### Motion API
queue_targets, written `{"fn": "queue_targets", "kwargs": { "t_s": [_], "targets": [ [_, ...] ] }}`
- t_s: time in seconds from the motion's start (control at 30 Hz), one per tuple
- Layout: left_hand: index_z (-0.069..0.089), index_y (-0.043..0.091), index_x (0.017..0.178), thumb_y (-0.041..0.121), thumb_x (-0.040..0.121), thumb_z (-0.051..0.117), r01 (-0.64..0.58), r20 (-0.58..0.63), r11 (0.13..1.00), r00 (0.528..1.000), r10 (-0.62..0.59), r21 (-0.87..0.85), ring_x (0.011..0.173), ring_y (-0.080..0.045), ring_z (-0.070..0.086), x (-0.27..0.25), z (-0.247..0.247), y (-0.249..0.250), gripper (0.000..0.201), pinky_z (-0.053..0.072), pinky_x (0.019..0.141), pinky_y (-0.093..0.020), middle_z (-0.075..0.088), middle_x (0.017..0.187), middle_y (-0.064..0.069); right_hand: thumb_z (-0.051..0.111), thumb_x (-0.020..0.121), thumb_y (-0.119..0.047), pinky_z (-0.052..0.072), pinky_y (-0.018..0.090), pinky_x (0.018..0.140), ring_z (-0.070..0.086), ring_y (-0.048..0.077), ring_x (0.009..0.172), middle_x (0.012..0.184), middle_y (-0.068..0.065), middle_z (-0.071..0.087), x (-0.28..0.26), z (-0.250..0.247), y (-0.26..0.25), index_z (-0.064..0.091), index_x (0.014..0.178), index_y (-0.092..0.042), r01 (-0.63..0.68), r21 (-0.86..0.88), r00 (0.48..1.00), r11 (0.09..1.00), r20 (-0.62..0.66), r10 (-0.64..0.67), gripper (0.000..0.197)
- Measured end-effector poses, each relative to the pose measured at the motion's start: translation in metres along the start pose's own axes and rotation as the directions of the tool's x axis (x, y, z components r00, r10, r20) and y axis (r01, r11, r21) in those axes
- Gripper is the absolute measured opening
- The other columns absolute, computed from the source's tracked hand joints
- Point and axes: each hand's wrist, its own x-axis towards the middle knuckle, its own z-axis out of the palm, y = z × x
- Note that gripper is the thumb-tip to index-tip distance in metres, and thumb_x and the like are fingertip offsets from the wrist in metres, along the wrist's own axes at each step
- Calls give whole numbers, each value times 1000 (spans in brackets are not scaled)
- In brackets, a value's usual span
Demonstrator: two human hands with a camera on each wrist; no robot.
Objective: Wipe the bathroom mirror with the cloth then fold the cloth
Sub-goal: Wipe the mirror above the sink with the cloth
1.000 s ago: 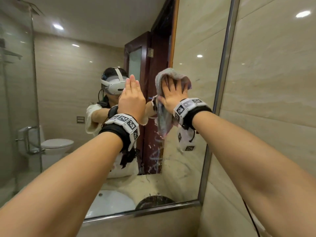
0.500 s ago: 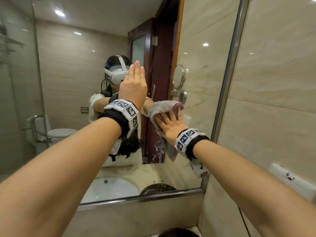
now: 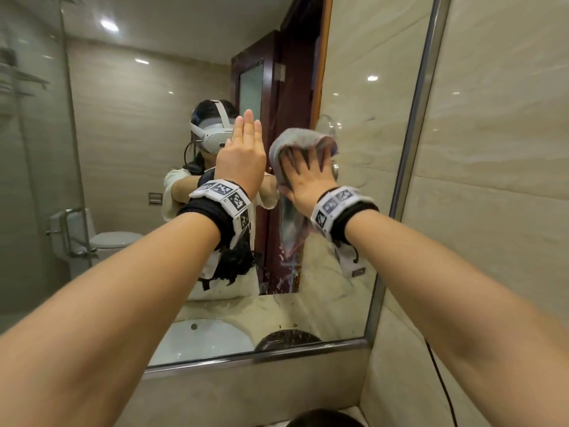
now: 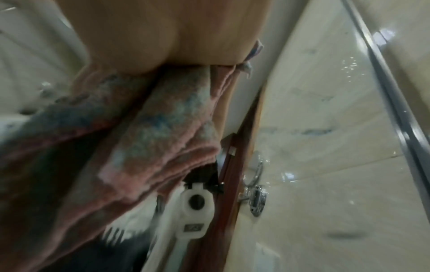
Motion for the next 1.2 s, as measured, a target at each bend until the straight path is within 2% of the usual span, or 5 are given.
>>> {"fn": "queue_targets", "kwargs": {
  "t_s": [0.27, 0.37, 0.47, 0.7, 1.2],
  "targets": [
    [17, -7, 144, -5, 80, -4, -12, -84, 999, 996, 9, -41, 141, -38, 20, 3, 12, 0, 68, 42, 99, -47, 13, 152, -28, 25, 90, -47, 12, 70, 103, 32, 41, 136, 147, 5, 40, -14, 11, 20, 36, 143, -24, 364, -249, 931, 898, 82, -355, 59],
    [29, -9, 140, -5, 76, -5, -35, -137, 999, 990, 30, -33, 136, -39, 32, 7, 20, -2, 73, 47, 94, -46, 26, 148, -29, 23, 96, -49, -4, 62, 112, -3, 39, 144, 159, 7, -1, 10, -5, 46, -2, 150, -21, -24, 5, 1000, 1000, 7, 24, 66],
    [38, -9, 136, -8, 80, 6, -49, -162, 999, 986, 47, -10, 131, -39, 41, 9, 21, -3, 64, 51, 88, -45, 35, 143, -29, 24, 98, -50, -2, 55, 116, -7, 38, 144, 158, 8, -9, 32, -20, 70, -7, 150, -16, -500, 437, 851, 748, 86, 519, 69],
    [15, -12, 143, -13, 93, 26, -21, -48, 1000, 999, 20, -20, 140, -43, 19, 8, 12, -1, 51, 39, 101, -52, 12, 150, -34, 27, 98, -48, -4, 47, 116, -5, 38, 144, 158, 11, -9, 21, -11, 57, -9, 149, -10, -644, 573, 700, 508, 173, 692, 73],
    [44, -12, 131, -9, 82, 14, -47, -195, 998, 980, 40, -30, 125, -42, 46, 10, 29, 3, 57, 53, 82, -49, 42, 137, -32, 27, 98, -46, 6, 50, 116, 3, 35, 144, 159, 6, 0, 23, -32, 59, -1, 150, -15, -435, 381, 881, 816, -6, 472, 67]
  ]
}}
